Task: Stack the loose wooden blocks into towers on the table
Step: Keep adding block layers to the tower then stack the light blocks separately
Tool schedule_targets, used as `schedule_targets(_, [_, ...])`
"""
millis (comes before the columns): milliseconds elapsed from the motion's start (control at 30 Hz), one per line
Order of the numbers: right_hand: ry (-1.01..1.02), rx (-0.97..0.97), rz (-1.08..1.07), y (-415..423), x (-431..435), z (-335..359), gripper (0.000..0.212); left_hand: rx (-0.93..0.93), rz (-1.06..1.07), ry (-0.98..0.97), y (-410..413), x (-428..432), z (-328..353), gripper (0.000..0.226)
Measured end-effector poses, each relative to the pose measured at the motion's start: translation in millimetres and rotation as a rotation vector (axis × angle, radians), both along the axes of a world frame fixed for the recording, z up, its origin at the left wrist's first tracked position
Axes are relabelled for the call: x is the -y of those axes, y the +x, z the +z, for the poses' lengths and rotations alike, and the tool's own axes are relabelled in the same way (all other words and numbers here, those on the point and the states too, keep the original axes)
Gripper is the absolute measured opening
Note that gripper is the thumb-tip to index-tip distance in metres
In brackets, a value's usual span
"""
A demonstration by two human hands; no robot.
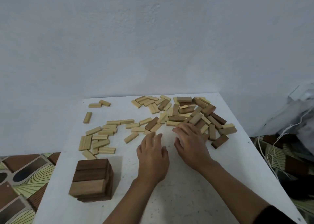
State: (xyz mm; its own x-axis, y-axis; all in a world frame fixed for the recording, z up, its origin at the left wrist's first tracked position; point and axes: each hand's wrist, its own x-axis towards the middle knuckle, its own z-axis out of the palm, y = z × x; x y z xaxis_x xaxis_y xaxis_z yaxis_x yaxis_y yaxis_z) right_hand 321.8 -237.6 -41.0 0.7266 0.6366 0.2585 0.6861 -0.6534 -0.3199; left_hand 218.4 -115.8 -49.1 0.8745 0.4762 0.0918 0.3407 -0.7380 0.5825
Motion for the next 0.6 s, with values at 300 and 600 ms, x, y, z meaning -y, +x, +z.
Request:
schedule_targets(300, [-0.14,0.07,-0.025,45.8,-26.6,-1.9,0.048,-0.016,0.106,0.116,39.5,-23.6,-15.4,0.054])
schedule_targets(600, [-0.229,0.023,-0.054,58.0,-37.9,1.3,0.032,0.081,0.215,0.167,50.2,-23.6,-20.4,0.039])
